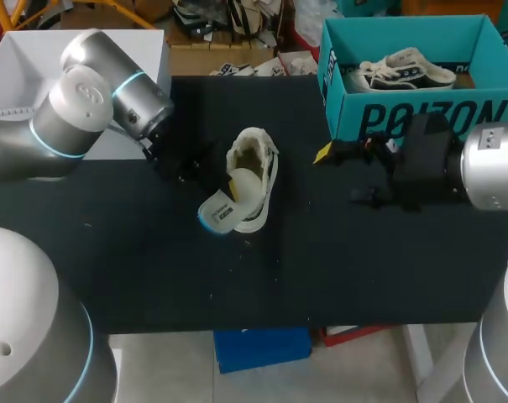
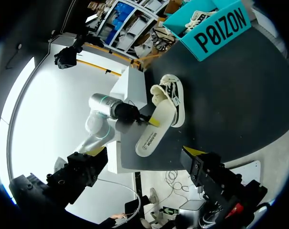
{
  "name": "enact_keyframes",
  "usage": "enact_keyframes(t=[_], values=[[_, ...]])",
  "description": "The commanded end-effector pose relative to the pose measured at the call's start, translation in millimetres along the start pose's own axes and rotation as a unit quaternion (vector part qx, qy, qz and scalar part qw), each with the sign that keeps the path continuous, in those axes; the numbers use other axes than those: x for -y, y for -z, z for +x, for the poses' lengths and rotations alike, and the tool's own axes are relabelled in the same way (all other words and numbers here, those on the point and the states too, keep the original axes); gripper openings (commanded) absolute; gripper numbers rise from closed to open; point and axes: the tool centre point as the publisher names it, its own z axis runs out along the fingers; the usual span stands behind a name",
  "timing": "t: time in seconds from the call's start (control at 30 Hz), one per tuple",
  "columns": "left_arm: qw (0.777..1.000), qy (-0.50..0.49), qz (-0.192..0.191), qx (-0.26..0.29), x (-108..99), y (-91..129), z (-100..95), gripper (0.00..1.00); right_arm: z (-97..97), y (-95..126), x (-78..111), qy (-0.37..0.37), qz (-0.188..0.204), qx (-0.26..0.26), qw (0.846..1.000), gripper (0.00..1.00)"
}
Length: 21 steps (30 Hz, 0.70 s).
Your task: Take the shoe out of the shoebox, open the shoe tongue, remove and reinsert the insole, then place the shoe into the shoebox
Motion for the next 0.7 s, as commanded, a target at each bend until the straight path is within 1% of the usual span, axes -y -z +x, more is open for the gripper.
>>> enact_keyframes(t=[0.03, 0.07, 0.2, 0.47, 0.7], values=[[1.000, 0.007, -0.019, -0.007, 4.0, 1.5, 0.5, 0.00, 0.0, 1.1, 0.7, 0.000, 0.000, 0.000, 1.000, 1.00], [1.000, 0.010, -0.027, -0.011, 3.4, 1.3, 1.2, 0.00, 0.0, 1.1, 0.7, 0.000, 0.000, 0.000, 1.000, 1.00], [1.000, 0.008, -0.023, -0.010, 3.5, 0.1, 0.2, 0.00, 0.0, 1.1, 0.7, 0.000, 0.000, 0.000, 1.000, 1.00], [0.999, 0.018, -0.028, -0.011, -11.4, -5.3, -1.3, 0.00, 0.0, 1.1, 0.7, 0.000, 0.000, 0.000, 1.000, 1.00], [0.999, 0.015, -0.035, -0.012, -26.1, -1.9, -6.3, 0.00, 0.0, 1.1, 0.7, 0.000, 0.000, 0.000, 1.000, 1.00]])
